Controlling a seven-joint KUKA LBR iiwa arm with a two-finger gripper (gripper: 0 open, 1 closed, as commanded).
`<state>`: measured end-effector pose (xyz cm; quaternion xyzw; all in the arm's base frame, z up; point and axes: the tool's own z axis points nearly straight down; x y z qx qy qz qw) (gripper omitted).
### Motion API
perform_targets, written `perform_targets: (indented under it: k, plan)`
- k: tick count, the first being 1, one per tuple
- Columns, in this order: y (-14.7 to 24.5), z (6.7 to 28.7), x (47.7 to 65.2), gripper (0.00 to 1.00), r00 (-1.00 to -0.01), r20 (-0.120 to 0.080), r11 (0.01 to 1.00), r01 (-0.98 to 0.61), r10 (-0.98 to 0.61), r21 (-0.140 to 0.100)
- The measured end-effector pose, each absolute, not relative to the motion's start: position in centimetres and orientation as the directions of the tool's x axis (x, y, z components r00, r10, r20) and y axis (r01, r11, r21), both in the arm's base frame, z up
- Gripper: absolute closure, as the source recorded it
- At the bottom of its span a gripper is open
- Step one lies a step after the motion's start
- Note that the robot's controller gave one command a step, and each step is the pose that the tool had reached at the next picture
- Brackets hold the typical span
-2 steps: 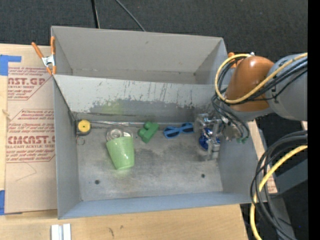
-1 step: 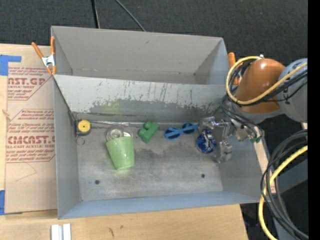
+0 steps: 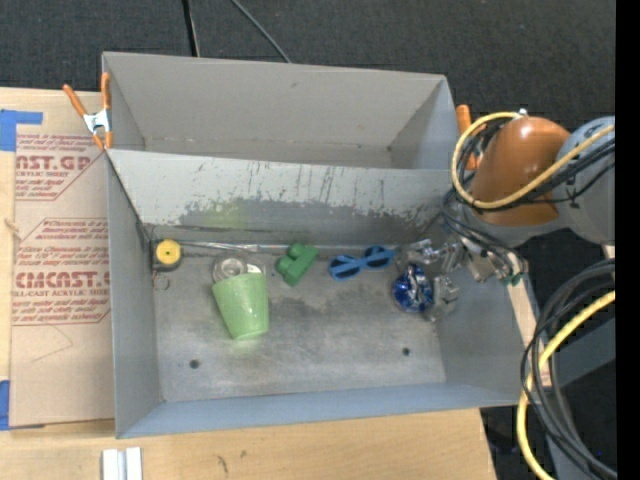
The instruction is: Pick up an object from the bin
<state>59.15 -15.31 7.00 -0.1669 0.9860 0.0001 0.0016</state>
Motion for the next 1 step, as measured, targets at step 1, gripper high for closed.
perform_targets:
  k: [1]
  plan:
    - [-12.93, 21.31, 56.98, 1.00, -0.919, -0.009, 0.919, -0.394, -0.394, -0.005]
